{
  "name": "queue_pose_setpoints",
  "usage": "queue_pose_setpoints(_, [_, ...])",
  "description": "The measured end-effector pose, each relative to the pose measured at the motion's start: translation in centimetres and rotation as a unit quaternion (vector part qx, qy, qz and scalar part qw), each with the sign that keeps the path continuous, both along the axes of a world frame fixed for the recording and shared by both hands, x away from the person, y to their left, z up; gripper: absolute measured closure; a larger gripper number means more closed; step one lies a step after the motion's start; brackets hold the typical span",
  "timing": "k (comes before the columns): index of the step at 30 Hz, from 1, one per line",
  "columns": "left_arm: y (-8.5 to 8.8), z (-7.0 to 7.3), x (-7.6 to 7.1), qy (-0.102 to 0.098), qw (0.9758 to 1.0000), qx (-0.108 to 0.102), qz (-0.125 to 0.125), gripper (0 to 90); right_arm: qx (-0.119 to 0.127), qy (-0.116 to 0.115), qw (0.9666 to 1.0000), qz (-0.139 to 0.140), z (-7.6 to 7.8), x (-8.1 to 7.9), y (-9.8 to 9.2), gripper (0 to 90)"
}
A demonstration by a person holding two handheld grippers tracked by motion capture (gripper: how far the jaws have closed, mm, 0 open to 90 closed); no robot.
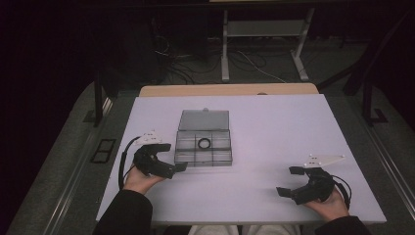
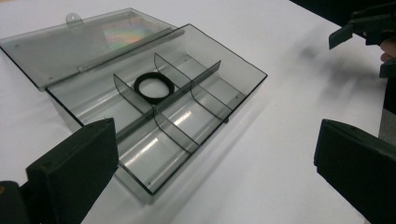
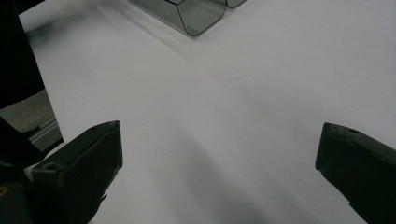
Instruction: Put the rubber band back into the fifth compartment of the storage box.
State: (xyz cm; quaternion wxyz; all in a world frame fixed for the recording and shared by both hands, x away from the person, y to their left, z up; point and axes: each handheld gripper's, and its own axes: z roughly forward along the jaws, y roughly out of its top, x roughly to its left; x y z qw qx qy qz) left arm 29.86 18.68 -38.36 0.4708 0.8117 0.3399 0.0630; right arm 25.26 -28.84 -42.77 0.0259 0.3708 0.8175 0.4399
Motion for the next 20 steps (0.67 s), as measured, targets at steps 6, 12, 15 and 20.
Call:
queue_pose_setpoints(6, [0.4,-1.2,-1.3,-0.005,0.9999,0.0,0.016,0.0,-0.001,-0.001,1.0,0.0,0.0,0.0,0.0,0.4])
queue_pose_setpoints(12, [0.5,-2.4,-2.0,0.002,0.9999,-0.003,0.014,0.0,-0.001,-0.001,1.0,-0.001,0.0,0.0,0.0,0.4])
queue_pose_setpoints(15, [0.4,-3.0,-2.1,0.008,0.9999,-0.004,0.013,0.0,0.0,-0.002,1.0,-0.001,0.0,0.0,0.0,0.4])
queue_pose_setpoints(20, [0.3,-3.7,-2.4,0.013,0.9999,-0.001,0.008,0.0,0.002,-0.003,1.0,-0.001,0.0,0.0,-0.1,0.4])
